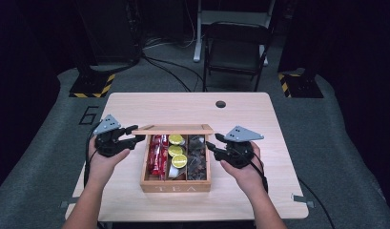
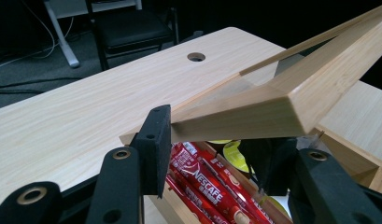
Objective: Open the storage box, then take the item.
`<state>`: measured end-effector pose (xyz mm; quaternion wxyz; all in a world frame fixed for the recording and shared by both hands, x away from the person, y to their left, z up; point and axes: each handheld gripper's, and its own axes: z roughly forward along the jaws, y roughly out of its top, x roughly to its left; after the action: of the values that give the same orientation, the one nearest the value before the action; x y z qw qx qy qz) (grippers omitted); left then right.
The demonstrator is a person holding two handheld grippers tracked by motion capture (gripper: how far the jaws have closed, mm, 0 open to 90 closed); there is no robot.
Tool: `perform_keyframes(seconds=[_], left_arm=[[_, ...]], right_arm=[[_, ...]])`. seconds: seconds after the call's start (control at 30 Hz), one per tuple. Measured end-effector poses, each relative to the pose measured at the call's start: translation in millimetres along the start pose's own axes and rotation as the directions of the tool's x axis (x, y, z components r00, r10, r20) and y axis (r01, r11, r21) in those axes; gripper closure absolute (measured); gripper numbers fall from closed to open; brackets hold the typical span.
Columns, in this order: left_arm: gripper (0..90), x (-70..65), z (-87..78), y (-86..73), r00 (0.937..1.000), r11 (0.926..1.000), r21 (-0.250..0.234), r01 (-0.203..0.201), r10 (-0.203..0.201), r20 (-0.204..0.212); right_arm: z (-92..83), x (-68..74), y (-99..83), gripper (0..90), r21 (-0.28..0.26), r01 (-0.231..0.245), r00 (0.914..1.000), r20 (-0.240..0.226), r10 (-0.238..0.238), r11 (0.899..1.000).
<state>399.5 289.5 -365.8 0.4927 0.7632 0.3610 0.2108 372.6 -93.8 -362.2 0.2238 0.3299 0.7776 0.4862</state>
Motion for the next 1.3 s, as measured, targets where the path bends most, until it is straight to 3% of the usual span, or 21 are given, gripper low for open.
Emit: perform_keyframes(seconds=[0.33,0.63,0.83,1.07,1.3], left_arm=[[53.4,1.3,0.2,0.6,1.0000,1.0000,0.002,-0.002,0.002,0.005],[53.4,2.5,0.2,1.8,1.0000,1.0000,0.004,-0.003,0.003,0.008],[53.5,1.6,0.5,1.6,1.0000,1.0000,0.002,-0.004,0.004,0.002],[53.4,1.0,0.7,1.6,1.0000,1.0000,0.002,-0.006,0.006,-0.002],[53.4,0.7,0.4,1.4,1.0000,0.9999,0.009,-0.008,0.008,0.000]], right_arm=[[2.1,-3.6,-10.9,51.8,0.022,-0.001,1.0000,-0.007,0.001,1.000],[21.6,2.4,-31.4,56.5,0.083,0.052,0.9965,-0.069,-0.046,0.995],[32.7,5.4,-43.4,57.3,0.085,0.032,0.9931,-0.115,-0.022,0.996],[46.1,11.9,-53.7,56.3,0.124,0.051,0.9912,-0.128,-0.035,0.991],[52.2,13.8,-59.1,54.7,0.124,0.046,0.9898,-0.140,-0.028,0.991]])
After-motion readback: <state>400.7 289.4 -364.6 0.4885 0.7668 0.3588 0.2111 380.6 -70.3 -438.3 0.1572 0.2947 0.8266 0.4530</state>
